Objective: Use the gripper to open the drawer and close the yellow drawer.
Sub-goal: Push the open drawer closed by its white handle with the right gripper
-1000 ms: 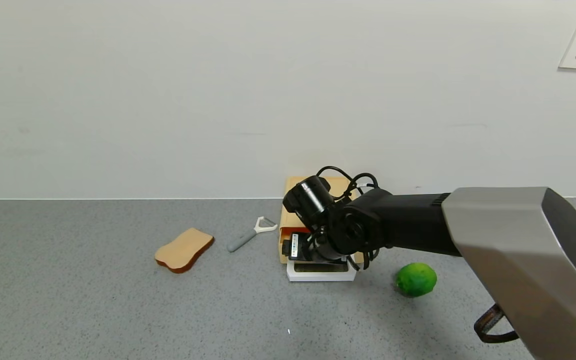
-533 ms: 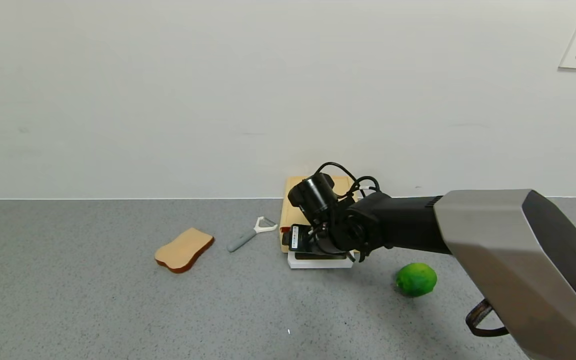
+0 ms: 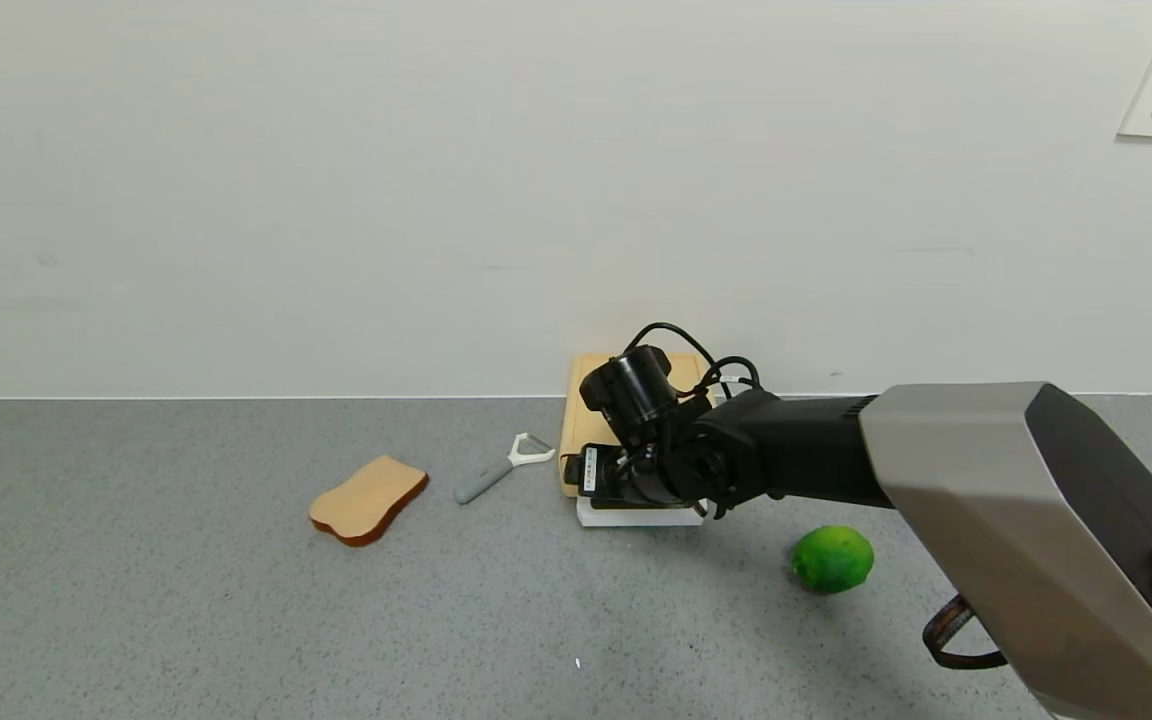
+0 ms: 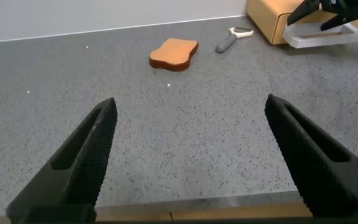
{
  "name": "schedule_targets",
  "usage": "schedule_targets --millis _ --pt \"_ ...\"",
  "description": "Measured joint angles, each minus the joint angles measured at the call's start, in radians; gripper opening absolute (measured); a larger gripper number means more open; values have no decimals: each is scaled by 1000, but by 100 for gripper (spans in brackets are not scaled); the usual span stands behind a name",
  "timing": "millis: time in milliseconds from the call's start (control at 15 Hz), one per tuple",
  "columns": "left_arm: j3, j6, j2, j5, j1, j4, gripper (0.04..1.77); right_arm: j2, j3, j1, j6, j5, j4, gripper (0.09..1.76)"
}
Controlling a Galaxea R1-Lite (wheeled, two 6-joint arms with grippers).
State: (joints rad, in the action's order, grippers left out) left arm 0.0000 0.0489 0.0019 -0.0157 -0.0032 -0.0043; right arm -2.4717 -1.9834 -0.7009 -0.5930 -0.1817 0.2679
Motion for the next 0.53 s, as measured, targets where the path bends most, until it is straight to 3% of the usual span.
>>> schedule_targets --millis 333,533 --pt "0 0 0 0 0 0 172 14 0 -6 5 5 30 171" --pt "0 0 0 0 0 0 172 57 1 -12 9 11 112 171"
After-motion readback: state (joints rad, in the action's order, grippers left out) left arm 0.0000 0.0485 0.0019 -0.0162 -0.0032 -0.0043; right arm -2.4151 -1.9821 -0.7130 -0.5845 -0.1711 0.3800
